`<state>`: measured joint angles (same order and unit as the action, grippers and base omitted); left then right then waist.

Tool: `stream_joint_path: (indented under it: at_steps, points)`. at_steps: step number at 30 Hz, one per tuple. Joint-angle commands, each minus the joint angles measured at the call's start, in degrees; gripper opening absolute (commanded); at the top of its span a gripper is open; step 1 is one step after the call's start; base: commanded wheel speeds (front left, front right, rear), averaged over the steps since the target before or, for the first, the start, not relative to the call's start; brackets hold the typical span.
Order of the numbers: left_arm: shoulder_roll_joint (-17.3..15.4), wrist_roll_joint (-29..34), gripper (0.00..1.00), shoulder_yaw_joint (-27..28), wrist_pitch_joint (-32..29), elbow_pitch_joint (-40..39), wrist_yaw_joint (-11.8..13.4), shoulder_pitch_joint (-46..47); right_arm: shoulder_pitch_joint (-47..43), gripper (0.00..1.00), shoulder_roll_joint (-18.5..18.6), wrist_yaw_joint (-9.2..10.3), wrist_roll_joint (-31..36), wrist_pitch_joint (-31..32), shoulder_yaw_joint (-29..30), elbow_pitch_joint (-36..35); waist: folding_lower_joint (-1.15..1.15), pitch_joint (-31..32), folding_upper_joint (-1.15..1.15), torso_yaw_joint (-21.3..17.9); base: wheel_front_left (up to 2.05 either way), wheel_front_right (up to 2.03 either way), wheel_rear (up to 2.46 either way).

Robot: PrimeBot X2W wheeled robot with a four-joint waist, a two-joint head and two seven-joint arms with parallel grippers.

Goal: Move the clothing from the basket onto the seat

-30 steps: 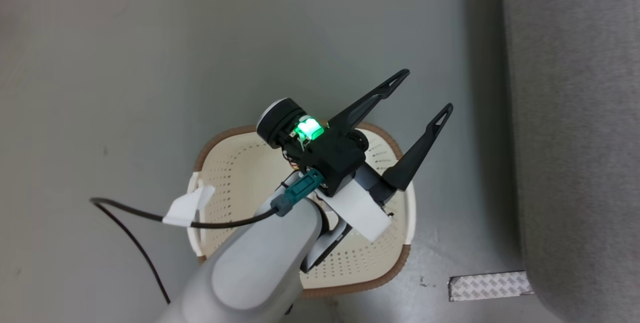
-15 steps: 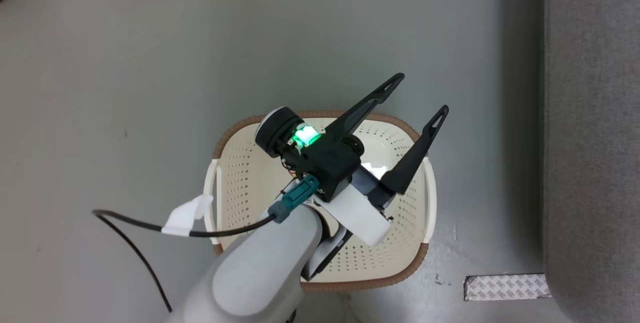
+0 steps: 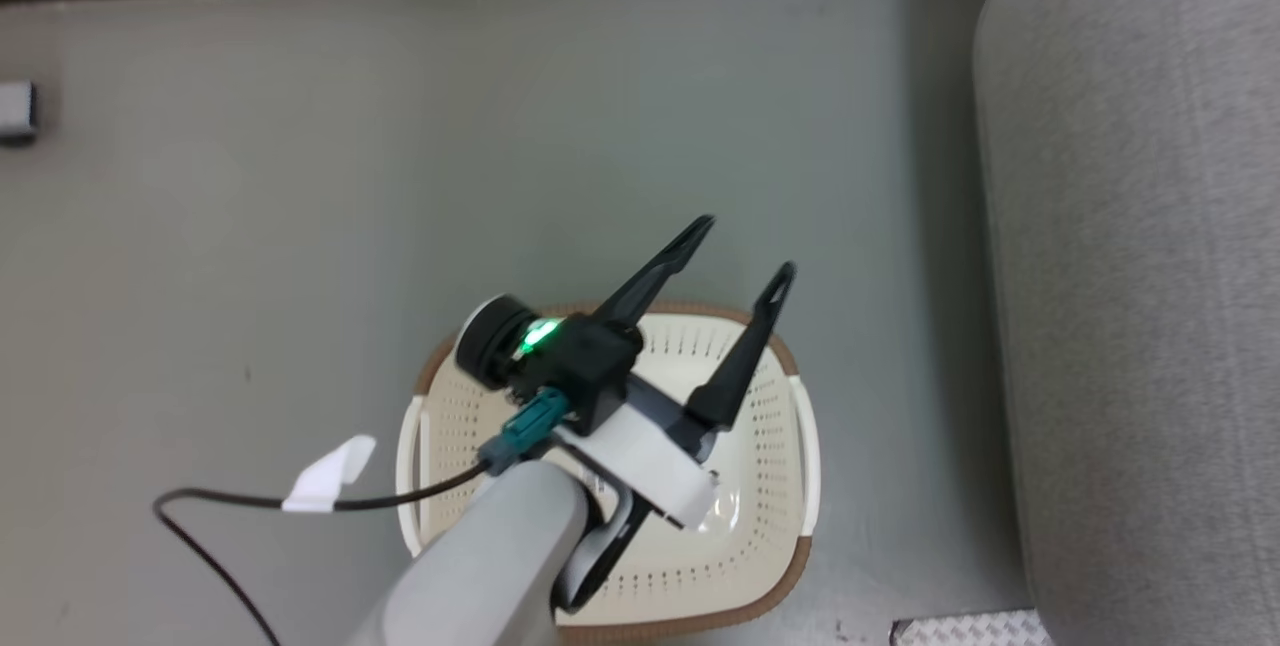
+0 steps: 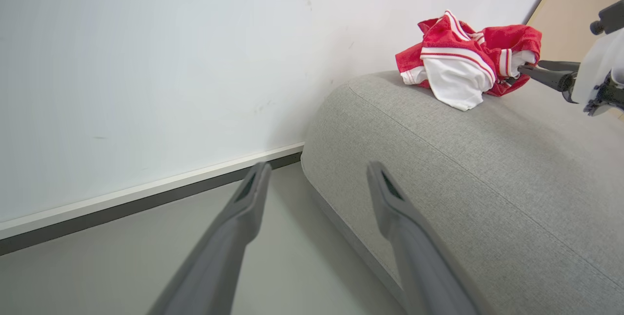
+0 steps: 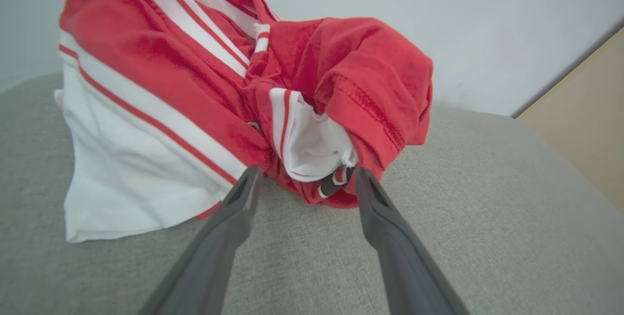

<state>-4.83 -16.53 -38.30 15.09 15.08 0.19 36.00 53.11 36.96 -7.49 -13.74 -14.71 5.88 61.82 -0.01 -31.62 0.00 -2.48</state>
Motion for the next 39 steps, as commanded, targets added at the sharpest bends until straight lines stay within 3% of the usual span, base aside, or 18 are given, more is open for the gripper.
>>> stream_joint_path:
  at_steps: [1, 5, 12, 21, 31, 39]
  points:
    - [-0.83, -0.9, 1.0, 0.46, 0.07, 0.25, 0.34, -1.17, -2.11, 1.0, -0.01, 0.01, -0.44, -0.35, -0.29, -0.85, 0.01, 3.42, 0.0, -1.17, 0.0, 0.0, 0.0]
    - [-1.67, -1.51, 1.0, 2.5, 0.06, 0.23, 0.84, -5.02, -9.34, 1.0, -1.35, 0.0, -1.11, -0.48, -1.84, -7.42, 0.01, 7.75, 0.0, -1.79, 0.0, 0.0, 0.0]
    - [-2.93, -2.67, 1.0, 6.74, 0.06, 1.15, 1.54, -11.94, -23.55, 1.0, -4.93, 0.01, 0.44, -0.48, 0.58, -23.56, 0.01, 14.99, 0.0, -1.18, 0.0, 0.0, 0.0]
    - [-3.72, -3.55, 1.0, 14.43, 0.06, 4.15, 2.39, -20.49, -39.63, 1.0, -14.11, 0.01, 3.95, -0.5, 2.08, -40.41, 0.01, 23.59, 0.0, 1.4, 0.0, 0.0, 0.0]
    - [-4.34, -1.9, 1.0, 23.43, 0.06, 5.95, 2.89, -29.88, -51.19, 1.0, -24.96, 0.01, 5.13, -0.5, 0.0, -46.15, 0.01, 31.52, 0.0, 3.36, 0.0, 0.0, 0.0]
    - [-3.59, 0.29, 1.0, 29.13, 0.06, 6.16, 2.07, -34.51, -56.86, 1.0, -29.69, 0.0, 6.31, -0.5, -2.64, -47.72, 0.01, 33.59, 0.0, 3.63, 0.0, 0.0, 0.0]
